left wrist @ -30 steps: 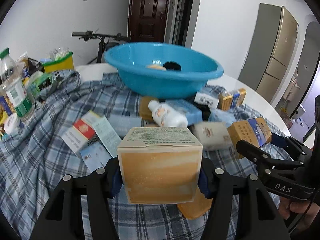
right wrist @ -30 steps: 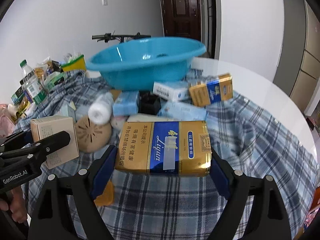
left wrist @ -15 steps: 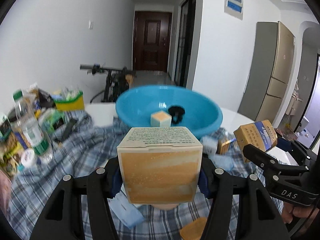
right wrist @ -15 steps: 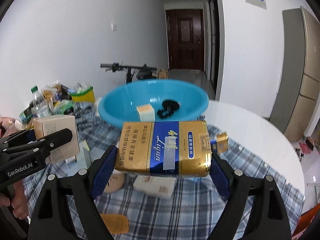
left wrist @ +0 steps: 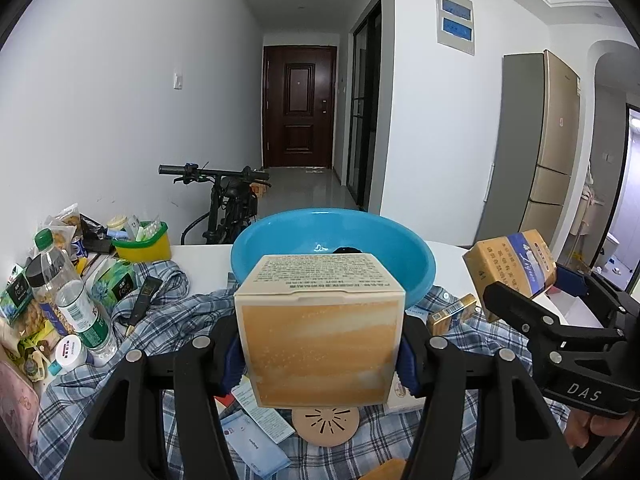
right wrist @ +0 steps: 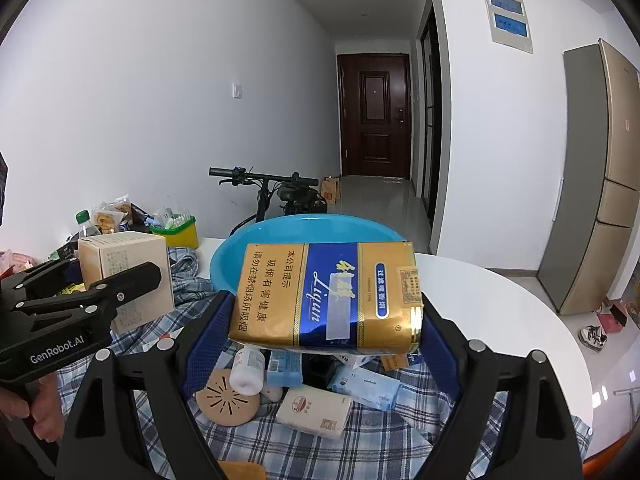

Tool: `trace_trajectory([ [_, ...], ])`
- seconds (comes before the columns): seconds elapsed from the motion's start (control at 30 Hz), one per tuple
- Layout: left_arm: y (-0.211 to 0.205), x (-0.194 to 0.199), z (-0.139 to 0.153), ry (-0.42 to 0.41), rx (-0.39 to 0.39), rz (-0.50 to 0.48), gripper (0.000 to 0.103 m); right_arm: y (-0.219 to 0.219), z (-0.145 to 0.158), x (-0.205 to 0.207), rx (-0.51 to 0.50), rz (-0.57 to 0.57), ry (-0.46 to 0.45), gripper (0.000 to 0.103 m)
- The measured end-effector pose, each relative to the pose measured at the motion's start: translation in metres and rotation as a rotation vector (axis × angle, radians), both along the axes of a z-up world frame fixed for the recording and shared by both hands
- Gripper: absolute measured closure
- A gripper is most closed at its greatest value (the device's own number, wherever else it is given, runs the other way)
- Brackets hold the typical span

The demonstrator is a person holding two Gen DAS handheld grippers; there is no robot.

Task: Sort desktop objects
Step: 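Lift the cream box with the left tool while the right tool grasps and lifts the Liqun box, then carry the cream box and Liqun box above the blue basin with both tools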

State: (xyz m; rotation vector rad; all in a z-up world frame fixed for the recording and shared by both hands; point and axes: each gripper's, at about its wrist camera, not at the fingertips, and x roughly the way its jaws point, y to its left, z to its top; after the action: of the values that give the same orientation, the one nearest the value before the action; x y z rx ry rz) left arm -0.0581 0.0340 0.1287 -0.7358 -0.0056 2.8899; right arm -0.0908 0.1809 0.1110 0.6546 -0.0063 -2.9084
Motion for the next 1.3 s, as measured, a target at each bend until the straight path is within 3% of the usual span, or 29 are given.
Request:
trace_trajectory([
  [0.43,0.003,0.000,-0.001,-0.004,0.000,-0.001,0.041,0.004,0.000,0.001,0.001,-0.001,0.001,0.018],
  [0.67,-0.002,-0.010,-0.005,-0.003,0.041,0.008,0.041,0.007,-0.002,-0.004,0.005,-0.007,-0.006,0.018],
  [0.8,0.002,-0.016,-0.010,0.028,0.025,0.005,0.041,0.008,-0.004,-0.009,0.008,-0.006,-0.013,0.018],
  [1.1,0.007,-0.044,-0.012,0.038,0.002,-0.008,0.041,0.007,-0.002,-0.035,0.032,-0.013,-0.012,0.018],
  [1.3,-0.001,-0.071,-0.015,0.019,0.035,0.008,0.041,0.005,0.001,-0.058,0.042,-0.009,-0.017,0.018],
])
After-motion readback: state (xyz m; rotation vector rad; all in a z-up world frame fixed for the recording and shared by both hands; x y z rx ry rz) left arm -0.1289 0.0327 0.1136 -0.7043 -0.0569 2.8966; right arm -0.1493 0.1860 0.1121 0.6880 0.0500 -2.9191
